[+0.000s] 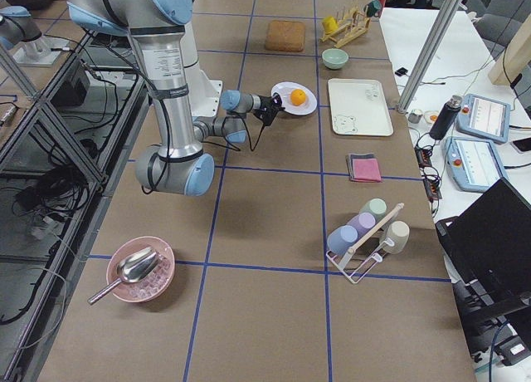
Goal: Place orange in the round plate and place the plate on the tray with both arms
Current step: 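Lift and carry the plate with the orange onto the cream bear tray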
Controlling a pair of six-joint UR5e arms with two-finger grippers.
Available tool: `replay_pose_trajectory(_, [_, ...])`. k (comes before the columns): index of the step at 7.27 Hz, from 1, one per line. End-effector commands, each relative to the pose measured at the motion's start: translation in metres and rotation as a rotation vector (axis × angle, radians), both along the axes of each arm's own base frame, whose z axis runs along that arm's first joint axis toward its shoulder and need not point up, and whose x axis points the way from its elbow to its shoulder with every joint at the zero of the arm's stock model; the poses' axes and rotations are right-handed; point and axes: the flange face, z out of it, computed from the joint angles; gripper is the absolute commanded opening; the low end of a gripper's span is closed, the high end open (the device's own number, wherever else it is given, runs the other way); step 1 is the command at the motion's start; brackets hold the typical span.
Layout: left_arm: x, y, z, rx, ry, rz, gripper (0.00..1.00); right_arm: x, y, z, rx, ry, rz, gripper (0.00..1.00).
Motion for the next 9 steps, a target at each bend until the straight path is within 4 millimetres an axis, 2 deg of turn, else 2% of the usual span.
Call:
replay_pose_trajectory(1, [0.000,0.000,-0.001,0.001,0.000,-0.001,0.99,0.008,-0.008,-0.001,0.016,-0.041,0.030,0.00])
replay_pose_trajectory(2, [0.000,0.000,-0.001,0.003,-0.001,0.000,0.99,0.014,-0.014,-0.007,0.021,-0.051,0.042,0.00])
replay_pose_trajectory(3, [0.001,0.000,-0.001,0.001,-0.001,0.000,0.99,0.025,-0.018,-0.025,0.042,-0.076,0.053,0.00])
replay_pose_trajectory(4, [0.001,0.000,-0.001,0.001,-0.001,0.000,0.99,0.034,-0.026,-0.034,0.053,-0.081,0.067,0.00])
replay_pose_trajectory(6, [0.000,0.001,-0.001,0.002,0.000,0.000,0.99,0.044,-0.040,-0.036,0.057,-0.085,0.095,0.00])
replay_pose_trajectory(8, [0.000,0.001,0.000,0.001,0.000,0.000,0.99,0.059,-0.078,-0.051,0.060,-0.096,0.164,0.00])
replay_pose_trajectory(9, [0.000,0.001,-0.001,0.002,0.000,0.000,0.99,0.057,-0.115,-0.068,0.042,-0.054,0.209,0.00])
